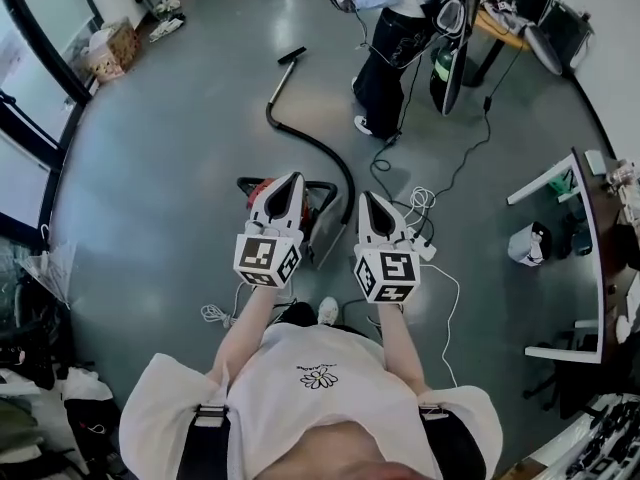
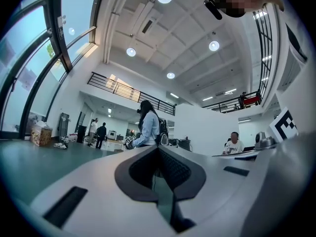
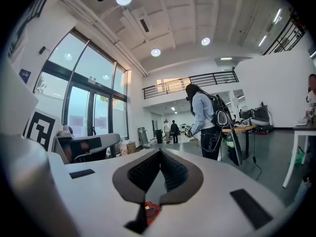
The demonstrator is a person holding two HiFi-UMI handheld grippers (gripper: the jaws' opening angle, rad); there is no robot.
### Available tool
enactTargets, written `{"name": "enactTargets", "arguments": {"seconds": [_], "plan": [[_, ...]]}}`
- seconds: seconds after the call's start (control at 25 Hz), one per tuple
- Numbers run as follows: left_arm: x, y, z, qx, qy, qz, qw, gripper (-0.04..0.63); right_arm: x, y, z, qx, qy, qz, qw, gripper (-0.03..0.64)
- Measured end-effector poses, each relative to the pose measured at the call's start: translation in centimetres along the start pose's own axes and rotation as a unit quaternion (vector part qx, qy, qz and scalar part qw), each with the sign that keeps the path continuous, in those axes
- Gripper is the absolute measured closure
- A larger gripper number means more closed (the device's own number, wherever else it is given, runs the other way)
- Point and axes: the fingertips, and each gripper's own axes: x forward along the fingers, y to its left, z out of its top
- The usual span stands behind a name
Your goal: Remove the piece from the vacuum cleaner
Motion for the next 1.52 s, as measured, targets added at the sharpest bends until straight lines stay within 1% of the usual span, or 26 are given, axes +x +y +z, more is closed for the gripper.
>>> {"name": "enactTargets", "arguments": {"seconds": [0.12, 0.32, 0.48, 0.6, 0.72, 0.92, 1.04, 1.16, 1.28, 1.4, 1.52], "plan": [[1.0, 0.3, 0.1, 0.003, 0.001, -0.001, 1.0000, 0.593, 0.8, -0.5, 0.4, -0.002, -0.002, -0.002, 1.000, 0.607], [3.5, 0.6, 0.4, 0.002, -0.006, -0.007, 1.0000, 0.593, 1.8, -2.7, 1.3, 0.000, -0.012, -0.019, 1.000, 0.607], [4.4, 0.9, 0.7, 0.003, -0.008, -0.011, 0.9999, 0.593, 3.0, -3.1, 2.1, 0.003, -0.019, -0.014, 1.000, 0.607], [5.4, 0.2, 0.7, 0.007, -0.013, -0.022, 0.9997, 0.594, 3.8, -4.2, 2.9, 0.006, -0.029, -0.018, 0.999, 0.607], [6.0, 0.2, 0.3, 0.002, -0.013, -0.027, 0.9995, 0.593, 4.4, -4.4, 2.7, 0.002, -0.025, -0.017, 1.000, 0.607], [6.8, 1.7, 0.1, 0.024, -0.008, -0.016, 0.9996, 0.593, 5.9, -4.5, 2.5, 0.006, -0.020, -0.013, 1.000, 0.607], [6.9, 3.4, -0.5, 0.027, -0.004, 0.004, 0.9996, 0.593, 6.9, -3.9, 1.6, 0.022, -0.013, 0.011, 1.000, 0.607], [8.6, 4.1, -1.9, 0.025, 0.014, 0.002, 0.9996, 0.594, 8.3, -4.9, 0.9, 0.035, -0.004, 0.017, 0.999, 0.607], [11.1, 6.6, -3.6, 0.034, 0.034, 0.000, 0.9988, 0.594, 11.8, -6.1, 0.0, 0.046, 0.000, 0.007, 0.999, 0.607], [11.1, 9.3, -8.6, 0.031, 0.092, -0.001, 0.9953, 0.594, 14.1, -6.4, -4.3, 0.067, 0.040, -0.019, 0.997, 0.606], [11.9, 12.3, -15.6, 0.014, 0.145, 0.003, 0.9893, 0.594, 16.8, -7.7, -9.8, 0.088, 0.081, -0.031, 0.992, 0.604]]}}
